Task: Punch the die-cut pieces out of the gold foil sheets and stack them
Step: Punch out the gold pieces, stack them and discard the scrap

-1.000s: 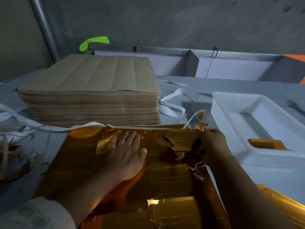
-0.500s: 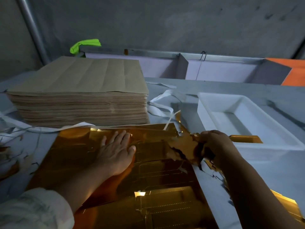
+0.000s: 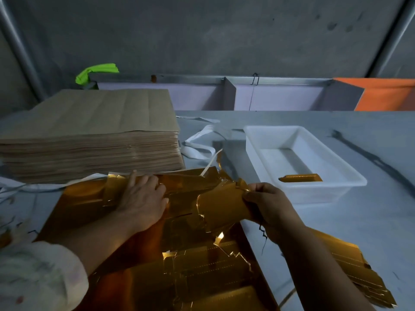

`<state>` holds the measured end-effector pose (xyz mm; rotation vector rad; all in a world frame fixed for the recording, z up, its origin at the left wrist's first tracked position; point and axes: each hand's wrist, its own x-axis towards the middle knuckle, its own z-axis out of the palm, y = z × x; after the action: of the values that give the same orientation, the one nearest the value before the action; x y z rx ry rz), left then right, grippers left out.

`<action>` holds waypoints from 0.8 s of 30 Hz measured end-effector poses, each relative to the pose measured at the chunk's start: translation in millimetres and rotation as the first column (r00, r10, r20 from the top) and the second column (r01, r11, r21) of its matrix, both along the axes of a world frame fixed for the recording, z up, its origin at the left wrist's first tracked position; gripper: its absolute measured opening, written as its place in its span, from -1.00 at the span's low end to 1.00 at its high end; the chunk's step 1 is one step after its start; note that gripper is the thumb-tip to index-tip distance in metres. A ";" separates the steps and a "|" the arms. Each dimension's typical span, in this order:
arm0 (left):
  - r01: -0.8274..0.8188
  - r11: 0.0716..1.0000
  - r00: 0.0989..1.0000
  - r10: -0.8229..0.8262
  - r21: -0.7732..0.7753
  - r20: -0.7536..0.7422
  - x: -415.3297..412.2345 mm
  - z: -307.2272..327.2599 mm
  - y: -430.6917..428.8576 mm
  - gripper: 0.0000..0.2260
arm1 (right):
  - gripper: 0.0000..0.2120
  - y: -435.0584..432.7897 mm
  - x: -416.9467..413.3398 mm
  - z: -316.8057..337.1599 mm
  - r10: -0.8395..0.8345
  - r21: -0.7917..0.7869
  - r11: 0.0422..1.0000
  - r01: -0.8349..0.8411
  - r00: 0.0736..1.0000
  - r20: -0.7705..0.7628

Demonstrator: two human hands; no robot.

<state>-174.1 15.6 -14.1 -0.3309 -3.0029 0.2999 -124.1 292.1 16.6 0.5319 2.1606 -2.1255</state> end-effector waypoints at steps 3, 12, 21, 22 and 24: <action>-0.046 0.994 0.999 0.044 0.103 0.027 -0.4 25.1 6.3 -0.66 | -0.93 -2.4 6.9 -0.9 -0.041 -0.072 0.997 0.039 0.999 -0.017; -0.498 0.364 0.753 -0.269 0.787 0.600 49.3 65.6 46.4 -0.73 | -0.97 -29.9 29.5 4.2 0.014 -0.110 0.994 -0.026 0.994 -0.110; -0.450 0.479 0.788 -0.185 0.754 0.587 67.8 77.6 43.1 -0.90 | -0.85 -26.4 42.3 -3.4 -0.028 0.140 0.989 0.038 0.997 -0.075; -0.456 0.481 0.784 -0.180 0.749 0.594 69.8 79.1 41.8 -0.88 | -0.83 -25.2 43.2 -4.0 -0.018 0.150 0.988 0.029 0.997 -0.071; -0.461 0.487 0.782 -0.172 0.742 0.599 73.6 80.8 40.1 -0.86 | -0.80 -25.3 45.9 -4.0 0.012 0.130 0.991 -0.004 0.998 -0.065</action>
<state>-100.5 55.7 66.8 -0.0117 -3.2043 -1.6351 -78.2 266.8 12.6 0.4675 2.3449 -2.0361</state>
